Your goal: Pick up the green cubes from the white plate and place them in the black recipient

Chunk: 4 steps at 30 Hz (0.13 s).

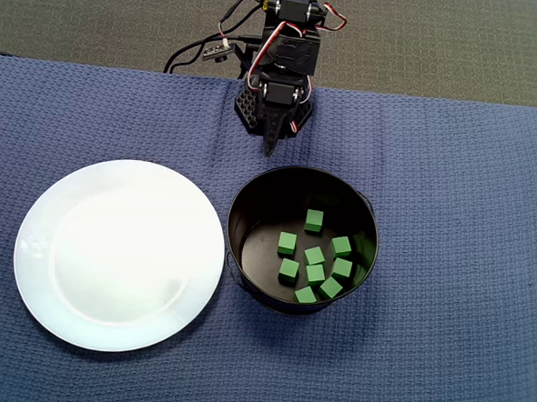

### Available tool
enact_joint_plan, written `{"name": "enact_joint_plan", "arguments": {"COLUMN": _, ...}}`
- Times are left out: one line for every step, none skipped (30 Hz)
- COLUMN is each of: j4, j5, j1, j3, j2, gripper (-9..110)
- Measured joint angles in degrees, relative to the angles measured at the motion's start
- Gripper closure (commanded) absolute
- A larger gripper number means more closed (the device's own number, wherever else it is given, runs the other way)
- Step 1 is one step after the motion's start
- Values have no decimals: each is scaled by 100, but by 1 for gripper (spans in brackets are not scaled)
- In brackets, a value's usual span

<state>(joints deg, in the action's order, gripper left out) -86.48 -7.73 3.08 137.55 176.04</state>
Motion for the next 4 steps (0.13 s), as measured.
{"name": "enact_joint_plan", "arguments": {"j4": -44, "j5": -35, "j1": 0, "j3": 18, "j2": 0, "gripper": 102}}
{"name": "enact_joint_plan", "arguments": {"j4": -70, "j5": -62, "j1": 0, "j3": 70, "j2": 0, "gripper": 102}}
{"name": "enact_joint_plan", "arguments": {"j4": -97, "j5": -79, "j1": 0, "j3": 114, "j2": 0, "gripper": 102}}
{"name": "enact_joint_plan", "arguments": {"j4": -114, "j5": -97, "j1": 0, "j3": 167, "j2": 0, "gripper": 102}}
